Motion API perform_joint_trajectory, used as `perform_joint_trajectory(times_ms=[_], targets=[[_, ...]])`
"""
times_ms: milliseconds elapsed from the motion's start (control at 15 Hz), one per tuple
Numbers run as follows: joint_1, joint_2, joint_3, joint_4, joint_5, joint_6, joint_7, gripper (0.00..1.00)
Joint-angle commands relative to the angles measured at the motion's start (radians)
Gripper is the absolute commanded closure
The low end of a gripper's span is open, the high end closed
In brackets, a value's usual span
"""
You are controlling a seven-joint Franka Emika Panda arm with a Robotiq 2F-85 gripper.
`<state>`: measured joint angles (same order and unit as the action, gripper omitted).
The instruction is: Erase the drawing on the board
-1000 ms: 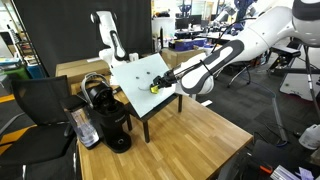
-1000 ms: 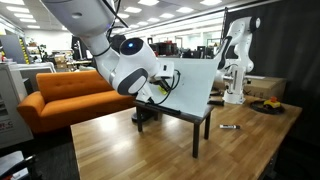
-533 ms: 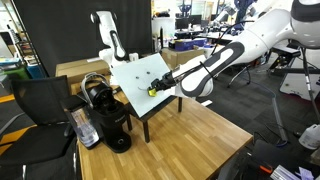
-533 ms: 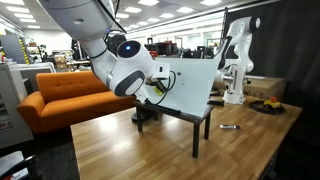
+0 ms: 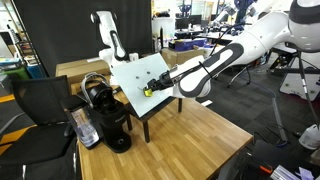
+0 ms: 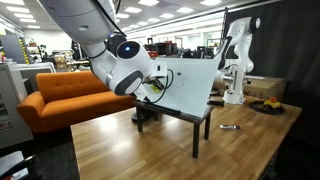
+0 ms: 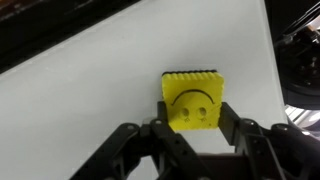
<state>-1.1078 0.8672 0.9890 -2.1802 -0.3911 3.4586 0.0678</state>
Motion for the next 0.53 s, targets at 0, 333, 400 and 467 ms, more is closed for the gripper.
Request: perform_joint_trajectory(times_ms=[0, 333, 400, 467], targets=[[-0.022, 0.07, 0.04, 0.015, -0.03, 0.0, -0.045, 0.73], [-0.031, 0.101, 0.061, 0.024, -0.042, 0.0, -0.066, 0.73], [-0.034, 0.106, 0.062, 0.03, -0.043, 0.0, -0.072, 0.73], [-0.037, 0.112, 0.064, 0.035, -0.045, 0.0, -0.079, 0.73]])
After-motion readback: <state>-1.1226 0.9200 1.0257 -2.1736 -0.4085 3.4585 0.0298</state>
